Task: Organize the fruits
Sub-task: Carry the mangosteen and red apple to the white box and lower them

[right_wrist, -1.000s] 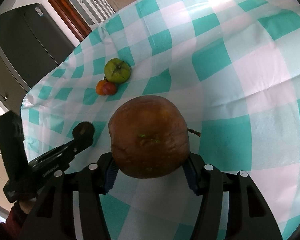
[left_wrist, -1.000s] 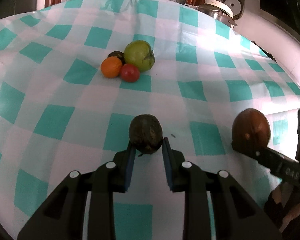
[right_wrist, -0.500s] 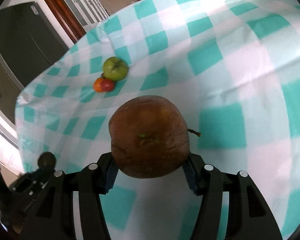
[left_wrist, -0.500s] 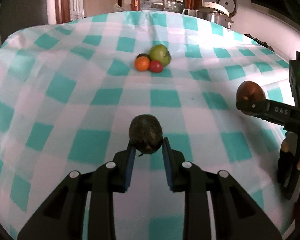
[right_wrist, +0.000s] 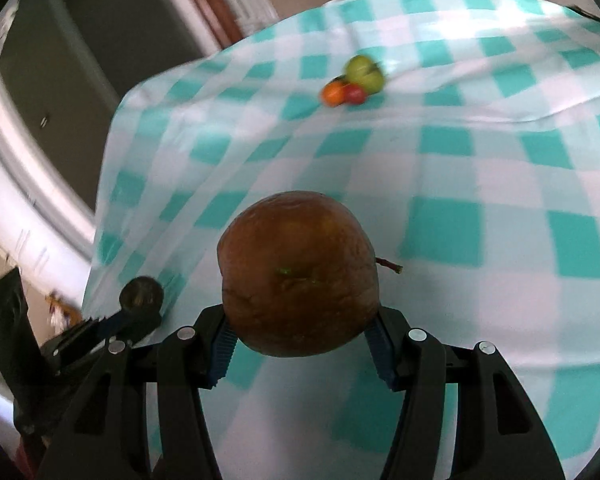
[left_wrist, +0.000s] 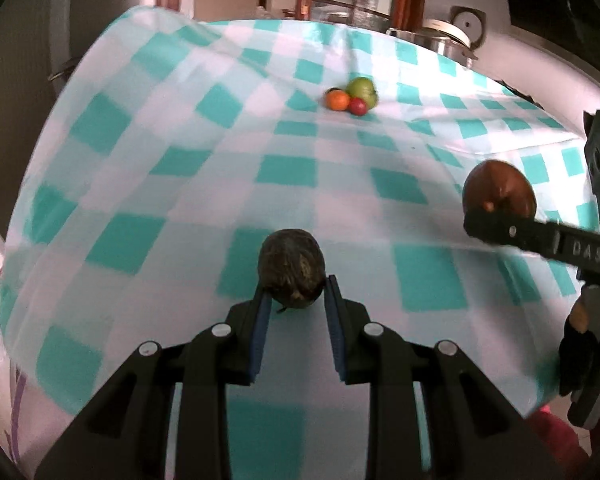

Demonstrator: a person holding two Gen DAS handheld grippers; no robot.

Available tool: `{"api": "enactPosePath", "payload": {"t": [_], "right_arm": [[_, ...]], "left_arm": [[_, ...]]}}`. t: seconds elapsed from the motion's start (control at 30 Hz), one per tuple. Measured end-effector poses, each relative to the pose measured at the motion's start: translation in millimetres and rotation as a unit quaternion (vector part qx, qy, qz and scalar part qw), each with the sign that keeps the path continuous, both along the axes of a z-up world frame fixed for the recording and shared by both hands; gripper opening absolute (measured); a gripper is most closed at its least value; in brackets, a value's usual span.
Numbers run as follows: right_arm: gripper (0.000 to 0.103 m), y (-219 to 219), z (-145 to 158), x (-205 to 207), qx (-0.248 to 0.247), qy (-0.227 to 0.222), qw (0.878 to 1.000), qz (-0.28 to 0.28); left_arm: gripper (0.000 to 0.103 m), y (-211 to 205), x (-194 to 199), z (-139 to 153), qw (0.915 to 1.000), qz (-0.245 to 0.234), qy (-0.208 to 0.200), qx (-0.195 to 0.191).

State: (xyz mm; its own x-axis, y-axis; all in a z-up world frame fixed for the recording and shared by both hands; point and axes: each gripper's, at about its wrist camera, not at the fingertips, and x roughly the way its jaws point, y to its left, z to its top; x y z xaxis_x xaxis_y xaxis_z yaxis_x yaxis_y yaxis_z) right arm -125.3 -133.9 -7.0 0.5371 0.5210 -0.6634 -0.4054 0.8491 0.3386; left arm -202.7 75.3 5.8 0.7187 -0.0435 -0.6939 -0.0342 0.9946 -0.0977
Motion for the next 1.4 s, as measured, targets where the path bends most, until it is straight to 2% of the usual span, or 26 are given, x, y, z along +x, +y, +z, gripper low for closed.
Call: {"api": "enactPosePath", "payload": {"t": [0.2,0.43,0.6,0.73,0.83,0.93,1.07,1.13,1.17,1.2,1.23,1.37,1.4], "right_arm": [[0.056,50.4,-2.7,-29.9,-0.029,-0.009,0.998,0.064],[0.056,110.4,3.4,-74.7,-0.060,-0.041,0.985,0.156],[0.056,155.3,3.5,-109.9,-0.077,-0.066,0.966,0.238],[0.056,188.2,-7.1,-140.2,-0.097,-0.074,0.941,0.314],[0.056,214.4,-27.6,-160.2,-0.130,-0.062,0.919,0.367],[0.056,244.6,-57.0,-178.0,-0.181,-0.050,0.889,0.419],[0.056,285.5,-100.6,-202.7,-0.255,-0.040,0.837,0.482],[0.056,301.6,-118.1,-212.7,-0.277,-0.033,0.817,0.504],[0.056,310.7,-131.8,-220.8,-0.296,-0.030,0.801,0.519],[0.056,314.8,-138.6,-225.1,-0.307,-0.030,0.792,0.527],[0.056,321.4,-151.5,-234.3,-0.325,-0.029,0.776,0.540],[0.056,331.7,-180.9,-258.3,-0.366,-0.034,0.732,0.573],[0.056,332.2,-185.4,-262.4,-0.372,-0.035,0.725,0.578]], "left_arm": [[0.027,34.3,-29.6,-2.3,0.9996,0.028,-0.006,-0.007],[0.027,74.8,-77.9,0.8,0.9978,0.061,-0.026,-0.005],[0.027,114.7,-121.9,1.0,0.9941,0.100,-0.041,-0.004],[0.028,152.3,-153.9,-4.3,0.9896,0.138,-0.041,-0.004],[0.028,179.2,-162.8,-19.9,0.9880,0.154,-0.011,0.001],[0.028,202.4,-159.5,-46.2,0.9889,0.144,0.034,-0.011],[0.028,222.9,-140.8,-90.9,0.9860,0.128,0.107,-0.003],[0.028,229.9,-131.6,-113.5,0.9826,0.117,0.143,-0.015],[0.028,230.8,-127.3,-123.4,0.9808,0.110,0.159,-0.022],[0.028,231.1,-124.2,-132.0,0.9790,0.104,0.173,-0.027],[0.028,231.8,-119.4,-142.0,0.9766,0.097,0.190,-0.032],[0.028,230.2,-106.4,-168.9,0.9680,0.077,0.236,-0.034],[0.028,228.8,-104.7,-173.7,0.9663,0.075,0.244,-0.033]]}}
